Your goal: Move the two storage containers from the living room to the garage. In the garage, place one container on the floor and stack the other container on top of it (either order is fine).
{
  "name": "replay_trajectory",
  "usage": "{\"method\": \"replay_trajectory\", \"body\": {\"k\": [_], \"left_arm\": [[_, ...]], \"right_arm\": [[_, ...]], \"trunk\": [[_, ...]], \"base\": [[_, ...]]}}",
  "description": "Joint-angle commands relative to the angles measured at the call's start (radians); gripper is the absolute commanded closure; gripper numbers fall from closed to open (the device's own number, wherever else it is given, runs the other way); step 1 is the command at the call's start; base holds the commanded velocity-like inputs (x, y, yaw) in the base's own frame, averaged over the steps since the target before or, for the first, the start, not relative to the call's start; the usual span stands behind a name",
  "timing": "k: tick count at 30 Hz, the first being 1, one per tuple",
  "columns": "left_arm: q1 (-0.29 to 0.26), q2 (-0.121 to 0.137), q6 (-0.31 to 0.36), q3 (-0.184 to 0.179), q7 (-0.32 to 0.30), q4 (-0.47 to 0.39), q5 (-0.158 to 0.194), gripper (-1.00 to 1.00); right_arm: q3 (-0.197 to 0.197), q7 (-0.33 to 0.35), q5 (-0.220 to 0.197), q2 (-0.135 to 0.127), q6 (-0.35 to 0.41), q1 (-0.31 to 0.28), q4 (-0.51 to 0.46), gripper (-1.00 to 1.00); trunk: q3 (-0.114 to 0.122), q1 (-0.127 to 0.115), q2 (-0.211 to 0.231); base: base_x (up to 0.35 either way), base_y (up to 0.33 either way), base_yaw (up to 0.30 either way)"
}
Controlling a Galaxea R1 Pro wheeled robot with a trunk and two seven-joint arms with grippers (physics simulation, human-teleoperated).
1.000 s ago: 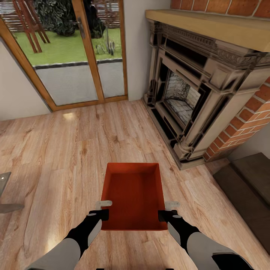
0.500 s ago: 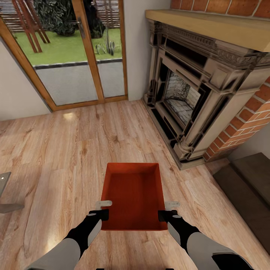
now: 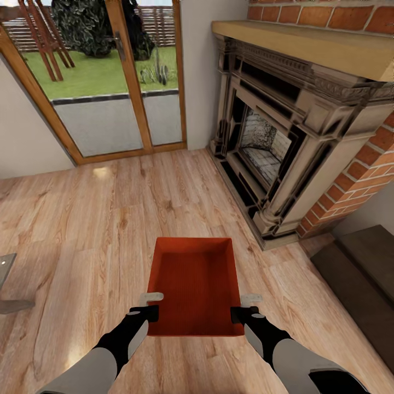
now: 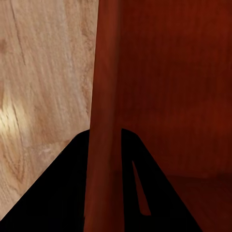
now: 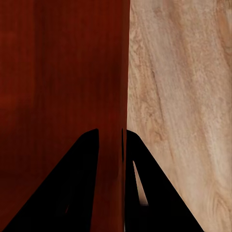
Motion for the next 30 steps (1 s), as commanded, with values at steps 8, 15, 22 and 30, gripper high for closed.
{"method": "replay_trajectory", "body": {"k": [8, 15, 22, 30], "left_arm": [[-0.001, -0.005, 0.004, -0.005, 0.005, -0.004, 0.010, 1.00], [-0.001, -0.005, 0.004, -0.005, 0.006, -0.004, 0.010, 1.00], [-0.001, -0.005, 0.004, -0.006, 0.007, -0.004, 0.010, 1.00], [-0.001, -0.005, 0.004, -0.006, 0.006, -0.004, 0.010, 1.00]], "right_arm": [[0.006, 0.002, -0.007, 0.001, 0.002, 0.000, 0.002, 1.00], [0.006, 0.002, -0.007, 0.001, 0.002, 0.000, 0.002, 1.00], [0.006, 0.002, -0.007, 0.001, 0.002, 0.000, 0.002, 1.00], [0.006, 0.002, -0.007, 0.001, 0.002, 0.000, 0.003, 1.00]], "trunk": [[0.011, 0.001, -0.002], [0.023, 0.001, -0.002], [0.034, 0.001, -0.002], [0.047, 0.001, -0.002]], "base": [[0.000, 0.000, 0.000], [0.000, 0.000, 0.000], [0.000, 0.000, 0.000], [0.000, 0.000, 0.000]]}}
